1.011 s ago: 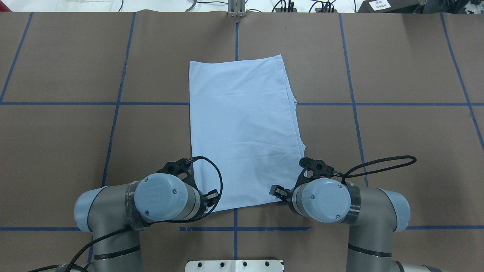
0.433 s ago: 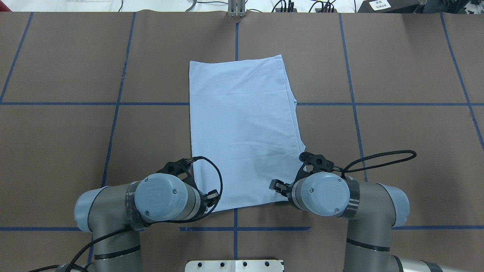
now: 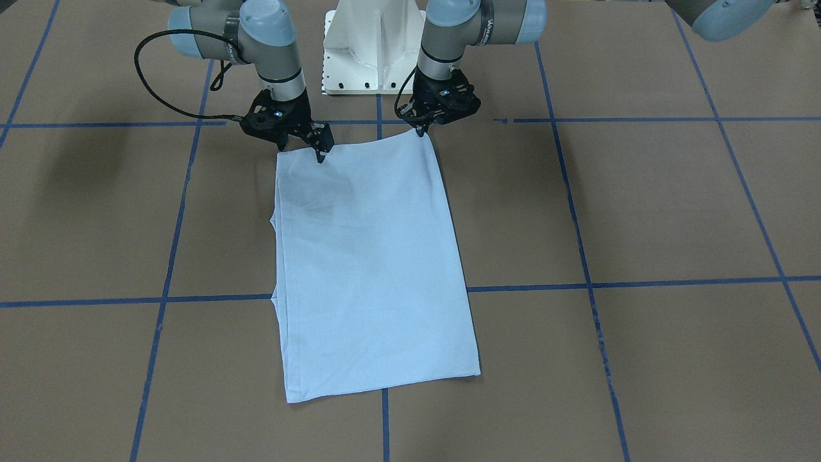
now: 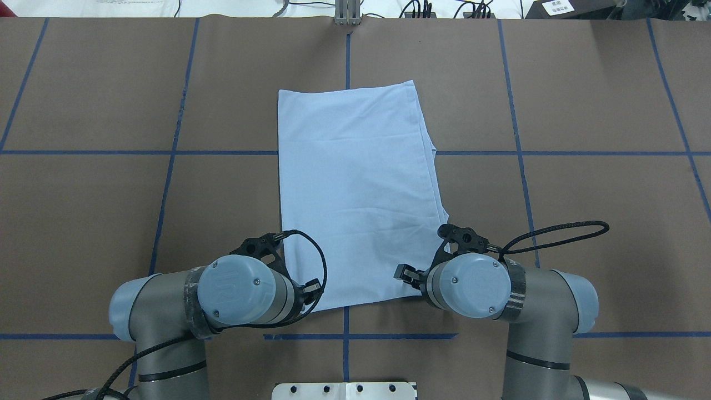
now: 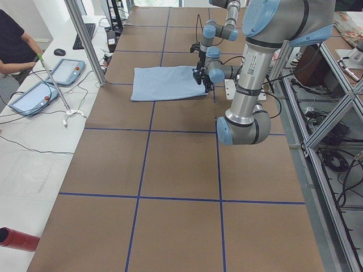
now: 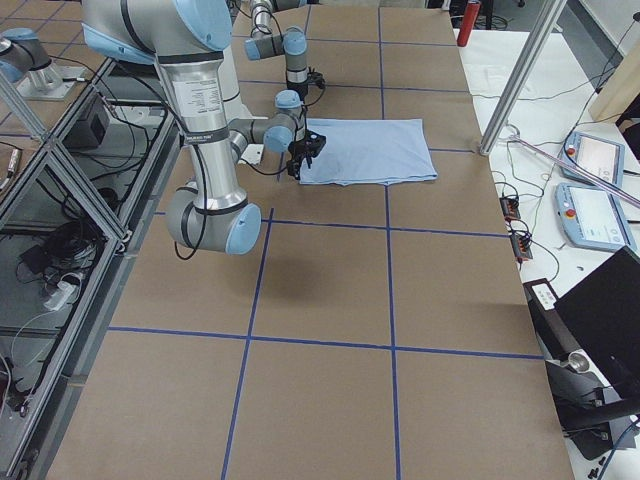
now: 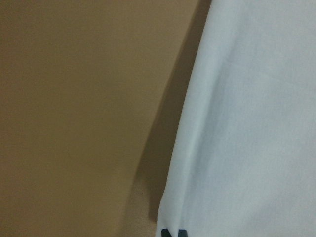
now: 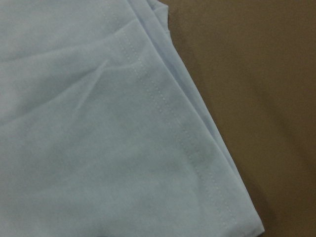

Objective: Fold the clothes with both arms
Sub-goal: 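Grasp the near shirt corners with both grippers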

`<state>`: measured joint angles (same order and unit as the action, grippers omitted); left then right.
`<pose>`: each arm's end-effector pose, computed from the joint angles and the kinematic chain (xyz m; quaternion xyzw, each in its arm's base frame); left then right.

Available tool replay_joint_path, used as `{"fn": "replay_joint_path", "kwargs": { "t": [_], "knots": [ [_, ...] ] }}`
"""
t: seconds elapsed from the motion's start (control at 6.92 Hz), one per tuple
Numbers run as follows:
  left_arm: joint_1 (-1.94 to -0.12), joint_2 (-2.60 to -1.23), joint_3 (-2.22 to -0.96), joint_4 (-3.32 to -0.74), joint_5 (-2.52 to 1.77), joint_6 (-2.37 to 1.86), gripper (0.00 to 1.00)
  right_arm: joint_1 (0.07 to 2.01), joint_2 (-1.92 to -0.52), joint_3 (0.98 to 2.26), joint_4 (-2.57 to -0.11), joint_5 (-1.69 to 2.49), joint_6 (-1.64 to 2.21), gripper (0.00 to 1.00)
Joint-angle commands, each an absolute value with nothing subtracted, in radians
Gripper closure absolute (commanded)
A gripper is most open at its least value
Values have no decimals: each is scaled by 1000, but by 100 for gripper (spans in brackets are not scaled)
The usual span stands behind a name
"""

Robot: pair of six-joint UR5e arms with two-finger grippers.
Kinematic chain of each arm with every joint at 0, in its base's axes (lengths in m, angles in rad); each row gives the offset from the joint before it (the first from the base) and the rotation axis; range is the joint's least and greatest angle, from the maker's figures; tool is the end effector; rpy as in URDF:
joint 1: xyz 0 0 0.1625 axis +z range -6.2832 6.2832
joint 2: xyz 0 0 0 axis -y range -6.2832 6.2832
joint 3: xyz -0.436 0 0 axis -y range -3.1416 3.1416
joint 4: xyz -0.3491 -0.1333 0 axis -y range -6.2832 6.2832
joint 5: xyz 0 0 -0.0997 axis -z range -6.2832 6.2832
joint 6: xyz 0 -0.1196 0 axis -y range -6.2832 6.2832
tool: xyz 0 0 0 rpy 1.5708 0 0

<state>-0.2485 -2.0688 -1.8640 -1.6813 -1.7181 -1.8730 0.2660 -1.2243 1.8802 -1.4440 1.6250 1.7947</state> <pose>0.5612 -0.2618 0.2924 -0.0779 0.4326 -0.2132 0.8725 -0.5259 -0.2747 0.3740 -0.0170 -0.3817 0.2141 0.8990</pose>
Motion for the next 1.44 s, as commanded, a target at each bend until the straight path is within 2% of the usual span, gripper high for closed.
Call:
{"fn": "replay_joint_path", "kwargs": {
  "t": [0.0,0.43,0.58,0.87,1.01,1.3],
  "knots": [
    [-249,-2069,-1865,-1681,-1718,-1873,100,264,-1203,1856,-1448,1624,1795,0],
    [-249,-2069,-1865,-1681,-1718,-1873,100,267,-1204,1855,-1448,1624,1795,0],
    [-249,-2069,-1865,-1681,-1718,-1873,100,268,-1206,1855,-1448,1626,1795,8],
    [-249,-2069,-1865,-1681,-1718,-1873,100,268,-1209,1856,-1448,1631,1793,52],
    [-249,-2069,-1865,-1681,-1718,-1873,100,268,-1210,1859,-1447,1634,1793,67],
    [-249,-2069,-1865,-1681,-1718,-1873,100,272,-1207,1867,-1445,1635,1792,83]
  ]
}}
